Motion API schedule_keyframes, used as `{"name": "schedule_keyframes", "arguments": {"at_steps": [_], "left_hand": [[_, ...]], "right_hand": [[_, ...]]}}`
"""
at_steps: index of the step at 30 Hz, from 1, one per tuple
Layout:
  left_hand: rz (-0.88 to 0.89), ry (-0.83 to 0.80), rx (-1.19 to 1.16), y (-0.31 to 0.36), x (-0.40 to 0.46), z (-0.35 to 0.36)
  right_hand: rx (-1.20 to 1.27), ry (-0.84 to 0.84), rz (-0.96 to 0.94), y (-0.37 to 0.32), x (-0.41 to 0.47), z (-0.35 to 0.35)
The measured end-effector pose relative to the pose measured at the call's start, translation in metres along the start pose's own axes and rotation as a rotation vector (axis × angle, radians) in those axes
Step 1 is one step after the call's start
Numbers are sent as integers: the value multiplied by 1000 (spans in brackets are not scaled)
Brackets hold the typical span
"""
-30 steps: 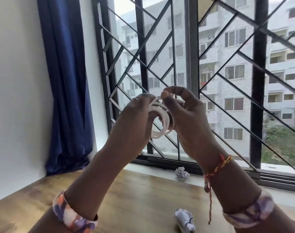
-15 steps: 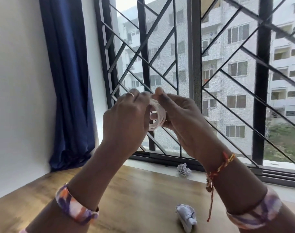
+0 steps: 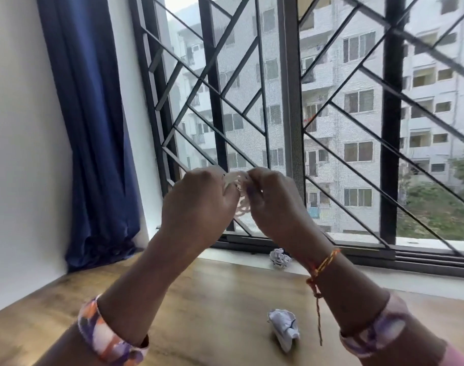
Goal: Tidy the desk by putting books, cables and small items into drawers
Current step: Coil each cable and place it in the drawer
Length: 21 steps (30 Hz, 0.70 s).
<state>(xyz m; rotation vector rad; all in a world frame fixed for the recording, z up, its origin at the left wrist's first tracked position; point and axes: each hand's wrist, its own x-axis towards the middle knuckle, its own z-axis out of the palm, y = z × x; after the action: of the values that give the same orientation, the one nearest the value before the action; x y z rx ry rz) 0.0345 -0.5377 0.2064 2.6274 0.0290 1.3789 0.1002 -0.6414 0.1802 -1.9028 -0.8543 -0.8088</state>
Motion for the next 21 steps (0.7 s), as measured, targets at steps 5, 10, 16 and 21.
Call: {"name": "schedule_keyframes", "arguments": {"at_steps": [5,10,16,21], "left_hand": [[-20,25,16,2,-8,13],[-228,-198,-263,-12,-3,17],[-614,-497,-949,-24,-9,11],[-760,-554,-1344,-20,-12,7]], "right_hand": [[66,24,100,7,-3,7],[306,-38,207,7,-3,5],[573,-172,381,1,-12,1],[793,-272,416,4,-14,-10]]}}
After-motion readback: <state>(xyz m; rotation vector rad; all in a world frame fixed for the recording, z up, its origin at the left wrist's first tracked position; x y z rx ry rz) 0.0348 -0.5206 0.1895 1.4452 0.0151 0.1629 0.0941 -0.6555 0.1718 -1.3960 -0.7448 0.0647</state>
